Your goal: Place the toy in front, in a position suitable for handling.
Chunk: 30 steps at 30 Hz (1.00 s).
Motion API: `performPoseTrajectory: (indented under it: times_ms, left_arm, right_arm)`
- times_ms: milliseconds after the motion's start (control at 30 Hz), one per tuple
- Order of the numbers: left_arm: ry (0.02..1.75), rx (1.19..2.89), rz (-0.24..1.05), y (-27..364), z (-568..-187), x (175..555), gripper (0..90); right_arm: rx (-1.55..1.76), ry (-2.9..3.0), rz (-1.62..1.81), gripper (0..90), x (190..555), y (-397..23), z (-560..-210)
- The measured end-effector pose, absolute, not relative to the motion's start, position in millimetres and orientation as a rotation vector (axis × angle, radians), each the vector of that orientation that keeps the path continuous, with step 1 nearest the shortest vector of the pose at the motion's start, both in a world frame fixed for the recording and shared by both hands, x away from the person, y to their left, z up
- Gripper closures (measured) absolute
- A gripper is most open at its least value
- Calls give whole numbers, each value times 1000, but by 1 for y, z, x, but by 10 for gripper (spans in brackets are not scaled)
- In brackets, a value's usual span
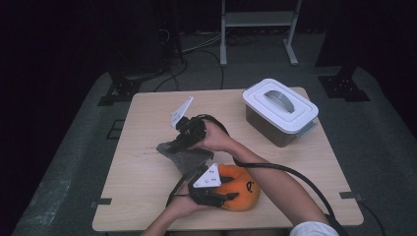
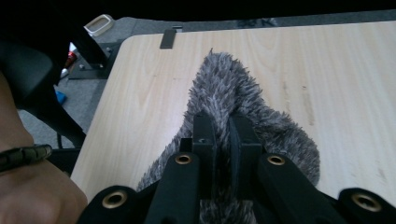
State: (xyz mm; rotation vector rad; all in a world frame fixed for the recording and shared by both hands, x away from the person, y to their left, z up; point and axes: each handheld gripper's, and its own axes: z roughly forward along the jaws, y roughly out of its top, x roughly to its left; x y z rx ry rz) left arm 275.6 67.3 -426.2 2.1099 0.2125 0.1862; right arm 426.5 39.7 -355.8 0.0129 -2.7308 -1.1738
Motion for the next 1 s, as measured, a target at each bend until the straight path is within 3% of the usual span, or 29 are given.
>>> performPoseTrajectory:
  times_ms: [267,400,567,1000]
  left_arm:
    - [208,2111,189,68,-426,275,497]
    - [209,2111,187,68,-426,274,494]
    - [207,2112,187,69,-427,274,490]
    - [220,2111,188,71,-426,277,462]
  right_arm:
    - [26,-2686,-1159,797,421,58,-364]
    - [25,-2666,-1168,699,419,63,-366]
    - [18,-2655,-1181,639,420,64,-367]
    - [-11,-2662,-1216,610,418,35,-359]
